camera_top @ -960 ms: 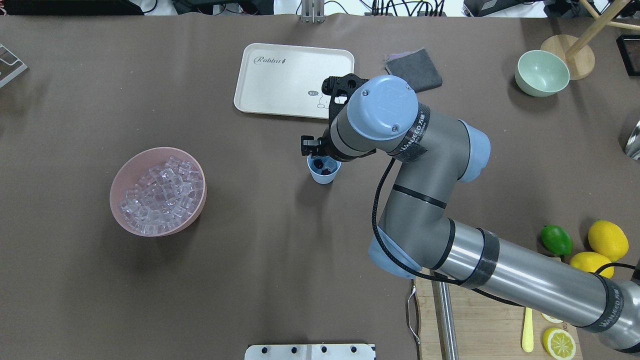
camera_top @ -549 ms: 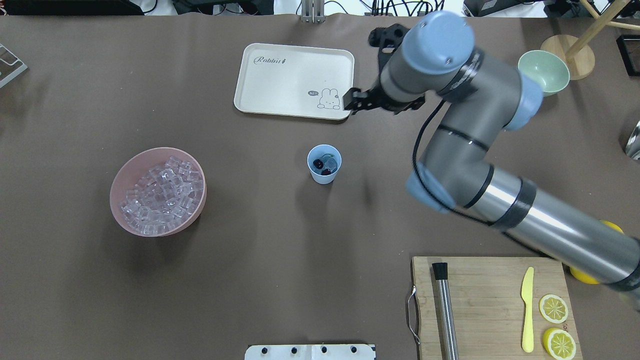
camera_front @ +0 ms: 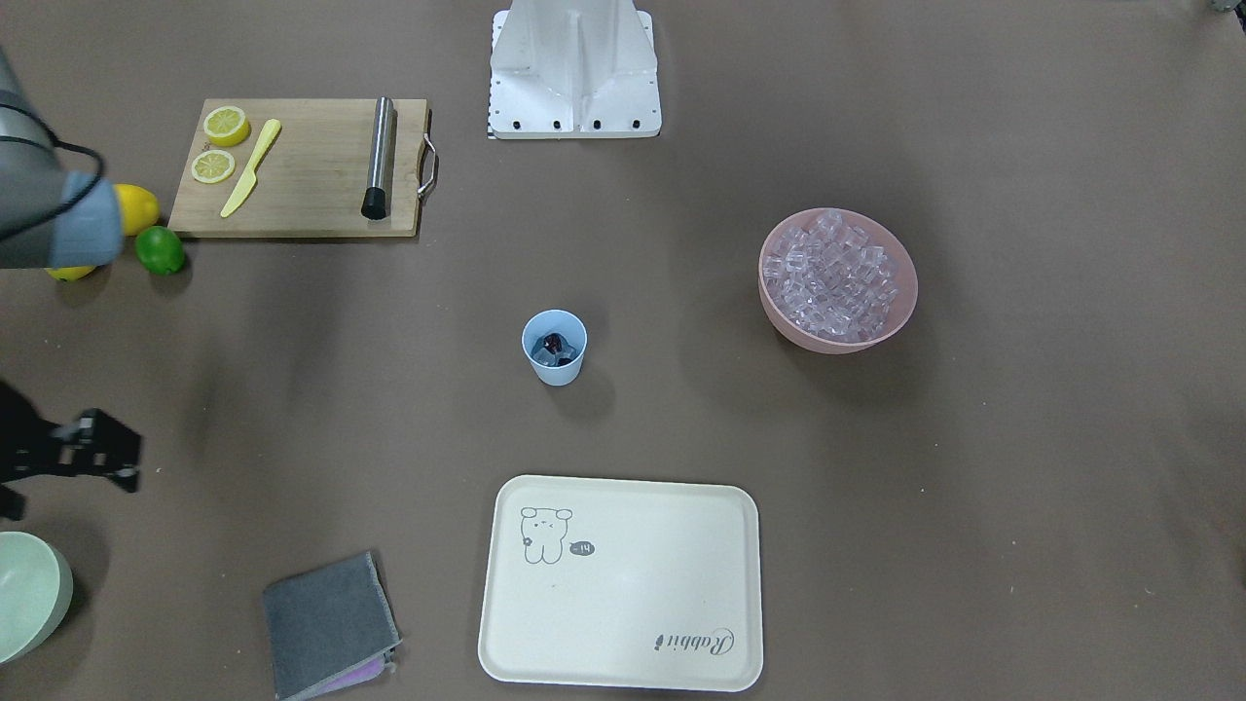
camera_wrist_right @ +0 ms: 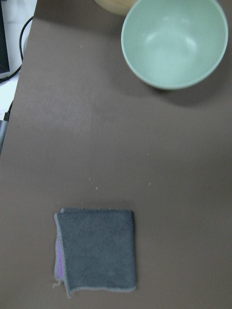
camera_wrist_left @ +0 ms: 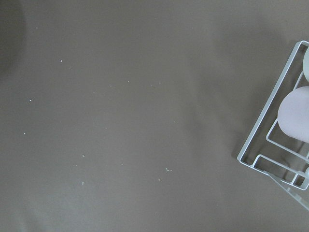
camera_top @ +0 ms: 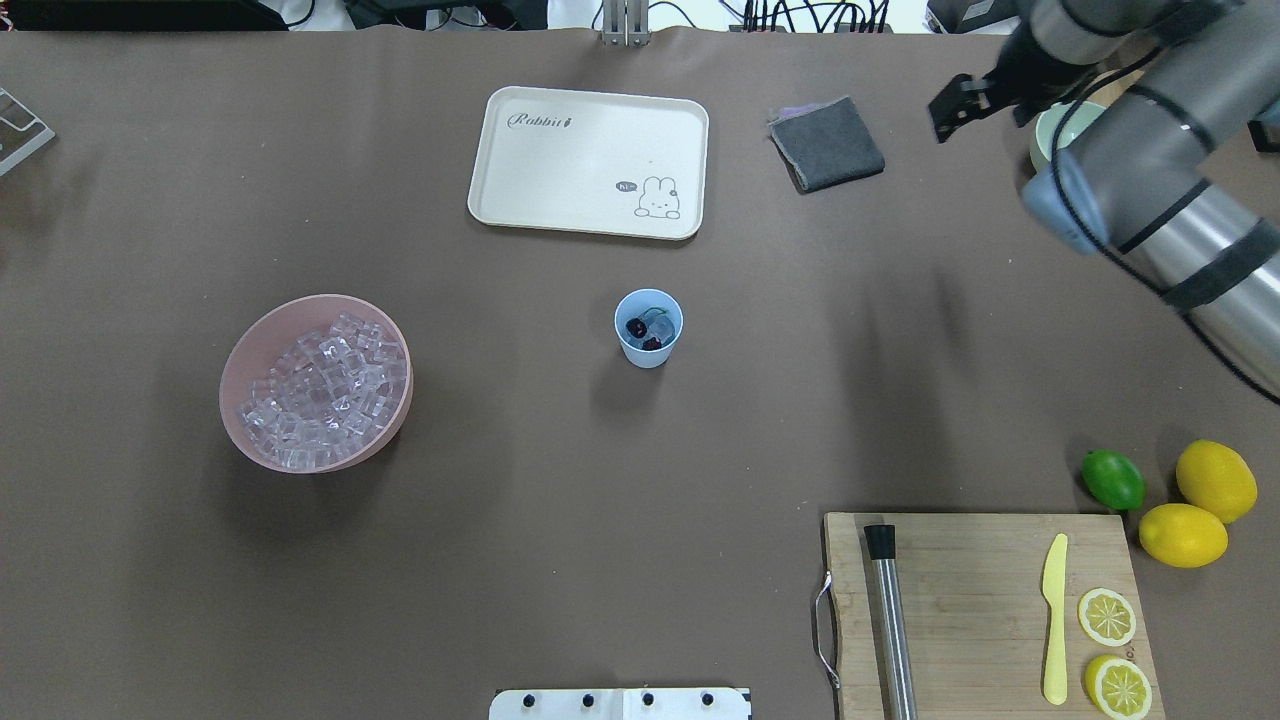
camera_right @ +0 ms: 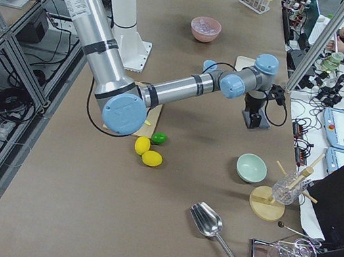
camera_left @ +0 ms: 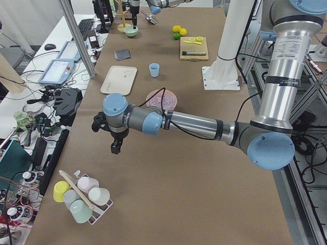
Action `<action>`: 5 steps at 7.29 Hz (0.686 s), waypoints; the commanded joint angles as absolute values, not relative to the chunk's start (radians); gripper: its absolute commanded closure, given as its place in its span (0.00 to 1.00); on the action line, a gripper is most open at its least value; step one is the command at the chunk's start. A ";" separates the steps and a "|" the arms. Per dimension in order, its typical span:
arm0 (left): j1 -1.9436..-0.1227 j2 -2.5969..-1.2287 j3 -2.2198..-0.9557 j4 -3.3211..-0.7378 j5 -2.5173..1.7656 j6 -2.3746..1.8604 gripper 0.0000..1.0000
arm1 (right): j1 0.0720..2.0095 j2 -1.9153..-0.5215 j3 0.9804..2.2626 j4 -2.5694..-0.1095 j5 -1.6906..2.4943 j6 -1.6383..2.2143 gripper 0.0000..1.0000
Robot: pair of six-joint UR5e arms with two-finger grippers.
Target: Put ice and cherries in cup
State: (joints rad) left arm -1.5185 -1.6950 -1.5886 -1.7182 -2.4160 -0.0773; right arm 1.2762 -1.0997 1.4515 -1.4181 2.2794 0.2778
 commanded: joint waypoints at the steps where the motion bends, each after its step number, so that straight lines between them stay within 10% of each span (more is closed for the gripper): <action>1: -1.542 -1.667 -1.583 -1.723 -2.415 -0.074 0.02 | 1.458 -1.157 1.422 -1.422 2.436 0.017 0.02; 5: -1.548 -1.620 -1.557 -1.818 -2.350 -0.077 0.02 | 1.454 -1.284 1.534 -1.407 2.445 -0.026 0.02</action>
